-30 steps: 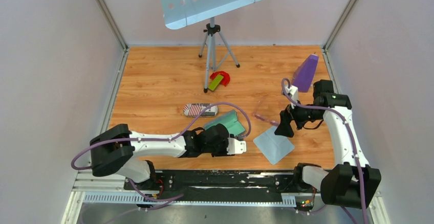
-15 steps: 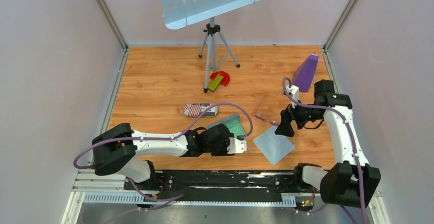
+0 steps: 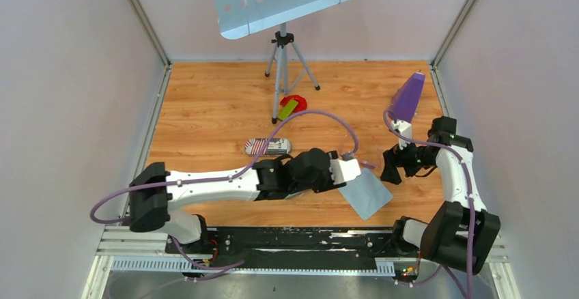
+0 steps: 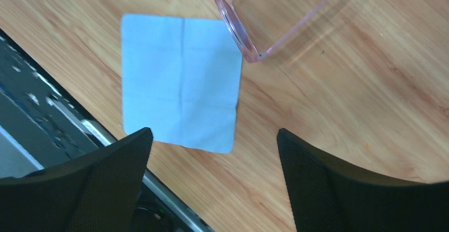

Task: Organize the sunglasses
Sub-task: Place the sunglasses case at the center of the board.

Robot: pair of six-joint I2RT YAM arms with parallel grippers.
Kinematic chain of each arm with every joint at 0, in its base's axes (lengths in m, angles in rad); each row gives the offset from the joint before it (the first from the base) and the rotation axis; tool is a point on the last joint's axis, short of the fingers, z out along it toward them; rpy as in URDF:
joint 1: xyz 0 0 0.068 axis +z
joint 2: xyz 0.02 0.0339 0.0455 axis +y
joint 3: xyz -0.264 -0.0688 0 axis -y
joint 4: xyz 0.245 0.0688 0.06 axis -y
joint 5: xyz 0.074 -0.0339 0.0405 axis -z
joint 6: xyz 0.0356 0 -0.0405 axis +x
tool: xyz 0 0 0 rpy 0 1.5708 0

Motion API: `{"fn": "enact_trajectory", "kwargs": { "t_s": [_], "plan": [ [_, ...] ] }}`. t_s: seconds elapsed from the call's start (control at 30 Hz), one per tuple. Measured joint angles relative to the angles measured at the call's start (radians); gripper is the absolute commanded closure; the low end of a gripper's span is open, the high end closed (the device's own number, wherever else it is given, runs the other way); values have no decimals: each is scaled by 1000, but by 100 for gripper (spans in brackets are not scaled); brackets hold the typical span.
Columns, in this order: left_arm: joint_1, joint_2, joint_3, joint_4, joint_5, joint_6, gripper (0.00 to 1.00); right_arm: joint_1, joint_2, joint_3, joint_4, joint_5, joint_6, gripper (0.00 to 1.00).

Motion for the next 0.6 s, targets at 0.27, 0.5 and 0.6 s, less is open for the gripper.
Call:
{"fn": "enact_trajectory", "kwargs": {
  "t_s": [0.27,0.5,0.6],
  "plan": [
    [0,225,144,32,-140,-243,49,-9,71,-23,8,48,-107,44],
    [0,218,102,41,-307,-485,40,101,63,-79,56,66,-141,27],
    [0,183,59,47,-361,-529,38,229,60,-121,119,110,-118,25]
  ]
}}
